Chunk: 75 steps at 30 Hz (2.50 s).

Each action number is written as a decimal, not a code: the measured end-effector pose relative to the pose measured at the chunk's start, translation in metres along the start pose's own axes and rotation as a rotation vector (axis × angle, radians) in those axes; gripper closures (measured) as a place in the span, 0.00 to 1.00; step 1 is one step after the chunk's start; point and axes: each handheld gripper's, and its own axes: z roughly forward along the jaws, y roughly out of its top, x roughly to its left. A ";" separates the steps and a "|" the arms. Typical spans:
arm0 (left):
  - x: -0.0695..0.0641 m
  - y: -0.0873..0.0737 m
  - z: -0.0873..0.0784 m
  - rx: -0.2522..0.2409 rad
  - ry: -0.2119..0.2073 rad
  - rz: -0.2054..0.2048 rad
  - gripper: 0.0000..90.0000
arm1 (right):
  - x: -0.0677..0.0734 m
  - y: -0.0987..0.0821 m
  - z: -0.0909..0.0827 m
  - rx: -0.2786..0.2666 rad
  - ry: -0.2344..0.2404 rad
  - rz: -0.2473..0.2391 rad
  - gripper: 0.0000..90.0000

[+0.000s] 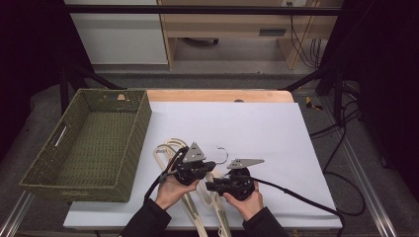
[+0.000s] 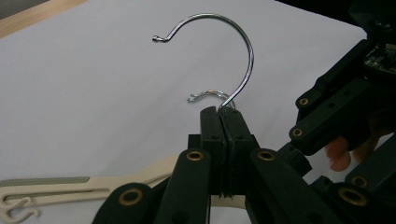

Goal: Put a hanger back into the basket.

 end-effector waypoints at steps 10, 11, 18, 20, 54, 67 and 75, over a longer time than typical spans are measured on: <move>0.000 0.005 -0.020 -0.064 0.010 0.003 0.69 | 0.002 0.005 -0.006 -0.025 0.033 0.088 0.90; 0.001 0.005 -0.024 -0.077 0.007 -0.003 0.62 | 0.003 0.005 -0.007 -0.031 0.036 0.098 0.91; 0.008 0.002 -0.067 -0.152 0.022 -0.009 0.27 | 0.006 0.011 -0.017 -0.058 0.095 0.100 0.96; 0.009 -0.002 -0.078 -0.154 0.028 -0.008 0.20 | 0.006 0.013 -0.021 -0.060 0.092 0.087 0.96; 0.003 -0.029 -0.075 0.123 -0.089 0.132 0.80 | 0.019 0.028 -0.039 0.048 0.196 -0.240 0.92; -0.010 -0.027 -0.080 0.103 -0.194 0.090 0.96 | 0.020 0.029 -0.047 -0.058 0.060 -0.355 0.66; -0.004 -0.025 -0.096 0.034 -0.110 0.042 0.96 | 0.017 0.031 -0.065 -0.125 -0.009 -0.386 0.49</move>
